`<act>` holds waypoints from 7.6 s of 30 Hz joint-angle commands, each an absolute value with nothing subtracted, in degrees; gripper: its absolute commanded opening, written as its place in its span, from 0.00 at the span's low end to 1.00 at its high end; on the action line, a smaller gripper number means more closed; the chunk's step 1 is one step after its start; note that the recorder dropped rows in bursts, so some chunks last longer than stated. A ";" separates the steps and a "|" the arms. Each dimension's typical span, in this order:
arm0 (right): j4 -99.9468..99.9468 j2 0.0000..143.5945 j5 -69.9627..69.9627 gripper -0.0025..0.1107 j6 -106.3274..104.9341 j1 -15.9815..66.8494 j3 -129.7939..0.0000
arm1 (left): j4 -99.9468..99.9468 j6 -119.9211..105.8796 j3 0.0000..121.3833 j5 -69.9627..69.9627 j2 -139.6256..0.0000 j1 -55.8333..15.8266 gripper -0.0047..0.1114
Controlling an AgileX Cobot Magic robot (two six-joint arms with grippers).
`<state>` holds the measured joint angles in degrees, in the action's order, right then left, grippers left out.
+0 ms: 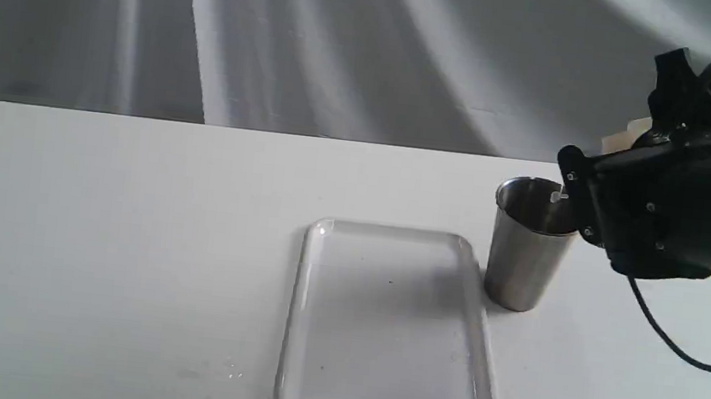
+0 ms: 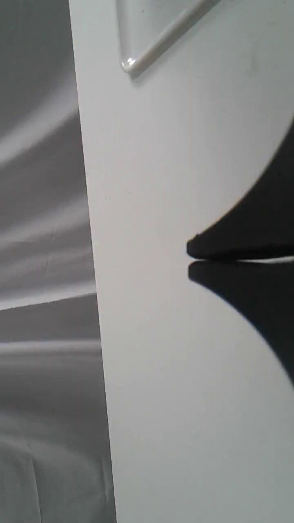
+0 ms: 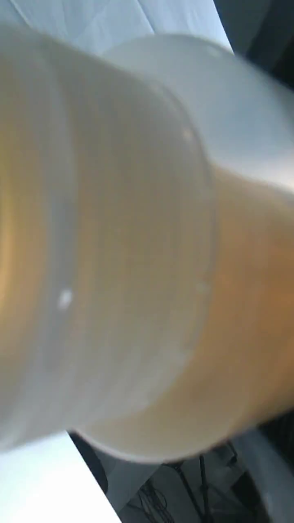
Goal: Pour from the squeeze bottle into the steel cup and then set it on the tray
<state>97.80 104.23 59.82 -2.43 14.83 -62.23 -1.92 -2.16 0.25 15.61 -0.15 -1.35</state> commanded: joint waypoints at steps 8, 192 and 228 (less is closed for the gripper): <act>99.95 102.12 61.55 0.11 -4.27 14.83 -62.74 | -1.88 -1.85 0.00 15.22 0.00 -1.26 0.04; 9.68 108.86 -16.28 0.11 5.09 22.37 -60.03 | -1.88 -1.96 0.00 15.22 0.00 -1.26 0.04; 7.89 111.74 -15.59 0.11 1.47 22.73 -58.07 | -1.88 -1.92 0.00 15.22 0.00 -1.26 0.04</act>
<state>8.34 112.26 -13.89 1.81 22.63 -58.23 -1.92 -2.13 0.25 15.61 -0.15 -1.35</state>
